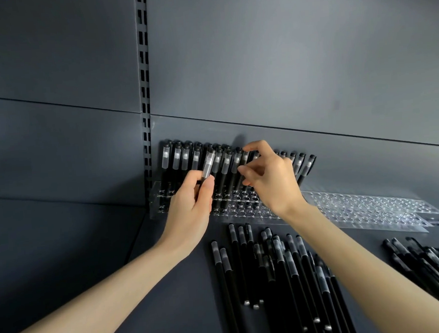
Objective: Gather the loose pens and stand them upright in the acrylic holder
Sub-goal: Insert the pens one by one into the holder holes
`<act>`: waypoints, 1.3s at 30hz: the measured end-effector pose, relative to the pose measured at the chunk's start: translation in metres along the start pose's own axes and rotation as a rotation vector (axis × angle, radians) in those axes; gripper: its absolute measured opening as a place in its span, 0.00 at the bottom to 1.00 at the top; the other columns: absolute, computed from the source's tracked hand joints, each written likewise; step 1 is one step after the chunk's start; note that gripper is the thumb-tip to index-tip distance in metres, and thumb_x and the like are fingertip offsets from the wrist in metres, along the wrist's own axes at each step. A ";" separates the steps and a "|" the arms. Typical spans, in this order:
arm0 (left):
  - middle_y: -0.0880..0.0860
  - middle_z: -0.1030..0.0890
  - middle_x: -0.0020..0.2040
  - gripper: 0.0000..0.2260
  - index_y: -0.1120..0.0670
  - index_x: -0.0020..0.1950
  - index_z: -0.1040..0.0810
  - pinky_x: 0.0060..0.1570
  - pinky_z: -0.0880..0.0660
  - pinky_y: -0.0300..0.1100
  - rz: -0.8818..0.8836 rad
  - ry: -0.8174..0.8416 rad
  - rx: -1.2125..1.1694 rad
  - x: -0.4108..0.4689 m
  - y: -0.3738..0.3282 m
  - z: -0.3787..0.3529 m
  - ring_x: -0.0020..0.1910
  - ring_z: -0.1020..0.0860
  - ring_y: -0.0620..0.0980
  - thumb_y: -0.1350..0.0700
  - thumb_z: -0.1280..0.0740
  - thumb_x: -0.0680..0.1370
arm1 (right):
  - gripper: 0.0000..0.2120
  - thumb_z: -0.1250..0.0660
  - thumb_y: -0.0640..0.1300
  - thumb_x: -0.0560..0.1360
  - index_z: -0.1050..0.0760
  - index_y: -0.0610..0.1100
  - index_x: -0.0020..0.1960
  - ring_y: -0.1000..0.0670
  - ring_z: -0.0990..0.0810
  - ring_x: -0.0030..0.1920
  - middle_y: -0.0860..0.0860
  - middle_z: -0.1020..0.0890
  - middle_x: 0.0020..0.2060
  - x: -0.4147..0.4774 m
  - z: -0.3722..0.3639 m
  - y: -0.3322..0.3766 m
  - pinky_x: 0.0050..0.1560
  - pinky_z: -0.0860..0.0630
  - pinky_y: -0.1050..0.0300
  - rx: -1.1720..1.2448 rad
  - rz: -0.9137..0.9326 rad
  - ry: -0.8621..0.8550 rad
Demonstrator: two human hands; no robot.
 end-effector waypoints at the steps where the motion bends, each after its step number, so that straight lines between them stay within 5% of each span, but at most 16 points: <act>1: 0.51 0.32 0.29 0.08 0.53 0.46 0.28 0.28 0.37 0.39 -0.002 0.019 0.019 -0.001 -0.001 -0.002 0.27 0.36 0.44 0.52 0.42 0.82 | 0.11 0.35 0.40 0.77 0.30 0.46 0.59 0.54 0.18 0.35 0.50 0.16 0.36 -0.002 0.003 0.000 0.44 0.21 0.53 0.033 -0.007 -0.025; 8: 0.46 0.27 0.31 0.07 0.54 0.46 0.26 0.29 0.36 0.38 0.016 0.212 0.023 -0.014 0.003 -0.027 0.28 0.33 0.44 0.55 0.41 0.81 | 0.08 0.29 0.42 0.73 0.24 0.45 0.51 0.46 0.18 0.41 0.47 0.17 0.37 -0.025 0.006 0.001 0.49 0.20 0.48 0.508 -0.100 0.015; 12: 0.51 0.24 0.33 0.04 0.55 0.46 0.26 0.25 0.31 0.38 0.006 0.240 -0.024 -0.018 -0.003 -0.034 0.26 0.28 0.45 0.58 0.39 0.80 | 0.13 0.27 0.36 0.70 0.25 0.44 0.52 0.53 0.19 0.39 0.52 0.18 0.34 -0.028 0.003 -0.002 0.46 0.22 0.59 0.573 -0.109 0.075; 17: 0.51 0.22 0.33 0.07 0.55 0.51 0.23 0.25 0.27 0.43 0.075 0.233 -0.130 -0.017 -0.002 -0.033 0.28 0.26 0.49 0.57 0.41 0.81 | 0.16 0.30 0.31 0.71 0.25 0.42 0.57 0.49 0.16 0.42 0.48 0.15 0.41 -0.027 0.001 0.000 0.47 0.21 0.59 0.702 -0.111 0.147; 20: 0.51 0.22 0.33 0.10 0.55 0.51 0.22 0.29 0.25 0.44 0.110 0.236 -0.116 -0.017 0.002 -0.033 0.28 0.25 0.49 0.55 0.42 0.82 | 0.15 0.30 0.30 0.70 0.24 0.43 0.54 0.51 0.17 0.39 0.50 0.15 0.36 -0.023 0.009 0.000 0.46 0.21 0.60 0.658 -0.087 0.091; 22: 0.50 0.20 0.38 0.10 0.55 0.52 0.22 0.40 0.23 0.45 0.080 0.207 0.004 -0.015 0.007 -0.029 0.35 0.22 0.46 0.54 0.42 0.81 | 0.14 0.30 0.30 0.71 0.24 0.44 0.51 0.52 0.18 0.38 0.53 0.17 0.34 -0.020 0.018 -0.003 0.46 0.21 0.58 0.626 -0.083 0.020; 25: 0.47 0.23 0.53 0.14 0.54 0.58 0.23 0.53 0.28 0.36 -0.218 0.113 0.508 -0.013 0.005 -0.019 0.52 0.26 0.42 0.50 0.43 0.81 | 0.14 0.30 0.31 0.72 0.25 0.48 0.49 0.53 0.19 0.39 0.56 0.18 0.33 -0.013 0.038 -0.005 0.47 0.21 0.57 0.511 -0.041 -0.133; 28: 0.51 0.25 0.57 0.19 0.55 0.61 0.22 0.57 0.30 0.47 -0.444 0.087 0.871 -0.016 0.006 -0.022 0.57 0.28 0.49 0.48 0.45 0.78 | 0.14 0.30 0.33 0.73 0.26 0.51 0.48 0.56 0.20 0.37 0.57 0.19 0.33 -0.008 0.055 0.001 0.40 0.24 0.65 0.432 0.015 -0.275; 39: 0.54 0.24 0.56 0.21 0.55 0.63 0.22 0.56 0.26 0.53 -0.407 0.193 1.079 -0.015 0.018 -0.031 0.55 0.25 0.55 0.47 0.46 0.78 | 0.13 0.31 0.36 0.75 0.26 0.51 0.52 0.57 0.20 0.40 0.57 0.20 0.39 -0.004 0.041 -0.002 0.45 0.23 0.62 0.214 0.101 -0.291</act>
Point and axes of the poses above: each hand's wrist, its own x-axis towards the middle knuckle, its own z-axis out of the back of the hand, y = z × x, the point moved 8 cm from there along x, towards the middle knuckle
